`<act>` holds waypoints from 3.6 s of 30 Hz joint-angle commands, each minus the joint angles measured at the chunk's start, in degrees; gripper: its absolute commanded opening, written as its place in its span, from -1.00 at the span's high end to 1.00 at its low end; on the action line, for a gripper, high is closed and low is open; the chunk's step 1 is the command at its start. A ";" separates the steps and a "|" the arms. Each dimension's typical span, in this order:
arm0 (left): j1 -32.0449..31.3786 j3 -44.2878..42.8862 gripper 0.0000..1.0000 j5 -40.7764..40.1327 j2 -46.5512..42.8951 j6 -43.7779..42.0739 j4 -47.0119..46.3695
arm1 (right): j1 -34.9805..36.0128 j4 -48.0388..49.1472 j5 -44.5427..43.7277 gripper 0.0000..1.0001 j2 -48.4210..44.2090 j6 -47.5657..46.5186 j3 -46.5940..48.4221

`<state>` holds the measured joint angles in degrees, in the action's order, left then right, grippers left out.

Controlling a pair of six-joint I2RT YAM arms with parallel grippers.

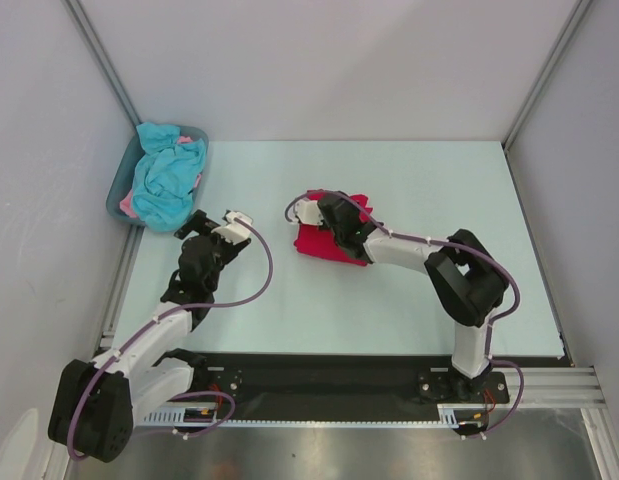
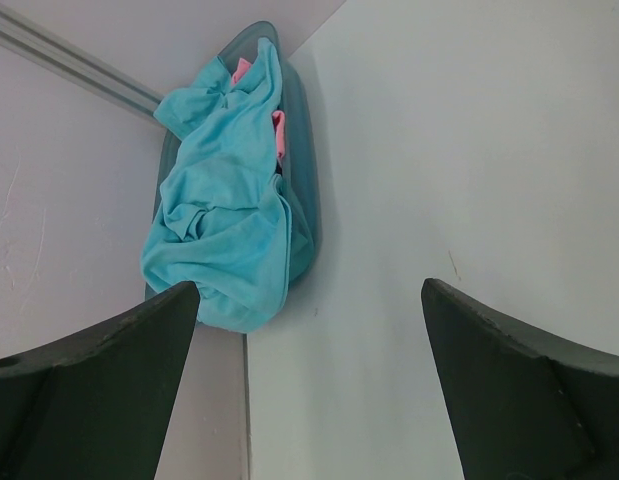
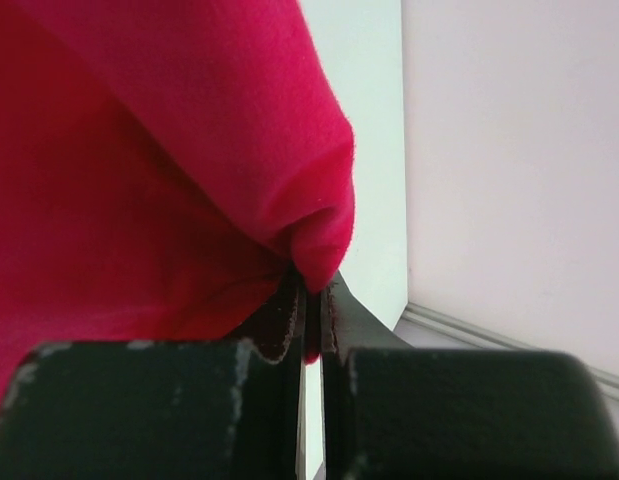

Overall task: Fold and stack the t-shirts
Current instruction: Fold the tshirt

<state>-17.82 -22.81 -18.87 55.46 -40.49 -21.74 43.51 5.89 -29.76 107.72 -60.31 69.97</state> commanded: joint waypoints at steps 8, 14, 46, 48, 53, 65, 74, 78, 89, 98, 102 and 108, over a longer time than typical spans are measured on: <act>0.33 0.13 -1.00 0.42 -0.97 1.55 -1.73 | -3.16 5.71 -0.83 1.00 4.77 -1.65 5.96; 0.33 0.40 -1.00 0.42 -1.23 1.64 -1.99 | -4.31 5.98 -0.48 1.00 8.20 -2.09 9.47; 0.42 0.04 -0.99 1.03 -2.55 2.43 -0.85 | -7.73 18.63 -10.06 -0.78 7.07 -5.42 14.66; 0.42 0.04 -1.00 1.03 -2.81 2.52 -0.76 | -7.82 19.33 -10.06 -0.84 6.71 -6.30 14.93; 0.42 0.22 -1.00 0.94 -3.17 2.26 -1.03 | -7.74 12.06 -7.87 -1.00 5.66 -2.20 15.28; 0.42 0.04 -0.99 0.94 -3.25 1.99 -1.11 | -6.86 -4.12 -1.71 -1.00 9.08 6.08 14.14; 0.42 0.31 -0.99 0.59 -3.43 1.73 -1.64 | -3.35 2.18 -2.49 -0.19 4.96 6.80 10.01; 0.42 0.04 -0.99 -0.63 -3.25 1.12 -2.17 | -0.45 5.79 -6.09 1.00 6.36 4.51 6.77; 6.48 -1.36 -1.00 -8.19 -0.97 5.42 -6.56 | 5.36 6.51 -6.02 1.00 12.76 5.73 0.43; 6.84 -1.45 -1.00 -6.00 -1.94 6.12 -4.55 | 5.89 -0.34 -1.36 1.00 16.20 11.18 1.04; 6.75 -2.24 -1.00 -6.70 -0.89 6.30 -4.28 | 5.80 -5.17 3.38 1.00 16.82 13.90 2.35; 6.84 -1.98 -1.00 -6.44 -1.32 6.74 -4.02 | 7.21 -1.24 -0.64 1.00 15.95 11.80 1.48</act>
<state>-11.53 -22.85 -25.32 54.81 -35.73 -24.88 49.01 7.94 -34.02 122.48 -50.59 72.55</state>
